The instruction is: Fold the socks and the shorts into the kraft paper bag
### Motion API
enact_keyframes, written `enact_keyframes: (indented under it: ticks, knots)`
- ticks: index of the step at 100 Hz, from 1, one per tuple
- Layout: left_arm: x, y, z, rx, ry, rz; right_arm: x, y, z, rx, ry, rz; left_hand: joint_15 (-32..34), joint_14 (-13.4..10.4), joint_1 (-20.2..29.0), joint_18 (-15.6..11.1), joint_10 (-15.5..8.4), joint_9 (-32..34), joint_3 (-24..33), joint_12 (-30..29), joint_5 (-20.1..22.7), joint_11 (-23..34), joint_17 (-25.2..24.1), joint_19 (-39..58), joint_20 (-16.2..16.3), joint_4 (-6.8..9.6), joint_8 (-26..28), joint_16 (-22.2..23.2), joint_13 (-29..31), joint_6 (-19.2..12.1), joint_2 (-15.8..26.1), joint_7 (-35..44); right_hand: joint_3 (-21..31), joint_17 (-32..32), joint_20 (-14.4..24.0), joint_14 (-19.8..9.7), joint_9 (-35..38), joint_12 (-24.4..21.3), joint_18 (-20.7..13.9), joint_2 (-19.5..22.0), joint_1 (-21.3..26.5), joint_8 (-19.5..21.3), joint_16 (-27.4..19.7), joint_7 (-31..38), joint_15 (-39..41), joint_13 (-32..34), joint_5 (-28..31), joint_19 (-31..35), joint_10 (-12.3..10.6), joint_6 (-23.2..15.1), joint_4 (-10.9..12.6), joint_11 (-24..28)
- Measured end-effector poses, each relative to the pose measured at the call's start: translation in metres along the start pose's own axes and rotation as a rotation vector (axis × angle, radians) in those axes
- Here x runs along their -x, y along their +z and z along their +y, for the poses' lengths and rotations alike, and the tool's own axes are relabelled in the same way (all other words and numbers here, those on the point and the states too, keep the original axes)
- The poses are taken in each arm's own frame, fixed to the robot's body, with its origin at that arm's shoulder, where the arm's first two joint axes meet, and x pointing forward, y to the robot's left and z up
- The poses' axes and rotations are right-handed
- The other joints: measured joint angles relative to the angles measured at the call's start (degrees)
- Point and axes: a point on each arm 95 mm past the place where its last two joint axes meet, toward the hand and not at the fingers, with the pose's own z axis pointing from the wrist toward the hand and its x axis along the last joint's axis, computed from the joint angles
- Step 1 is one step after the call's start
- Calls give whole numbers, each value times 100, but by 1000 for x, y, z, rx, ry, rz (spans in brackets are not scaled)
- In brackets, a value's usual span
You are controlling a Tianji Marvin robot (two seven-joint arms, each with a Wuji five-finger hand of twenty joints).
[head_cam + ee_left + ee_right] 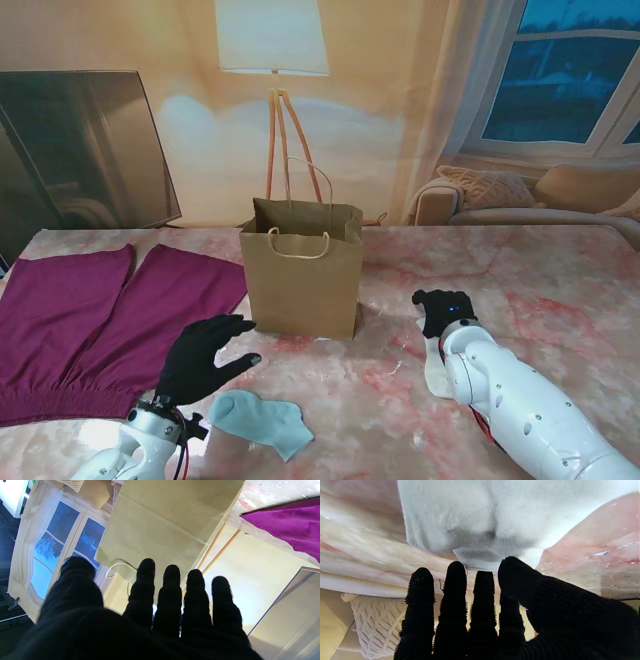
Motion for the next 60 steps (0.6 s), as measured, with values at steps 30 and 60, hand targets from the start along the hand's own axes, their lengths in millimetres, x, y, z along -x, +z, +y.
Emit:
enact_keyframes:
  ticks: [30,60]
  knots:
    - [1,-1,-1,-1,1,-2,2,2,2,56,-7,-37,0,0,0,0,0,0,0,0,1,0,0,-1,0,0,0,0,0,-4,0,0,-79,363,0,7,1210,2322,229,-1413,-361,1283,979,1629,1196,675,2122,526,-323,-1351,-543,1563]
    - [1,-1,1,-4,-3,-2,10,-5,-6,57,10,-11,0,0,0,0,0,0,0,0,2,0,11,-1,0,0,1,0,0,-7,0,1,197,-249,-207,236,331,-612,218,-1244,-477,1961,-1139,2176,-1341,-174,2930,-218,11,-2102,-520,-827]
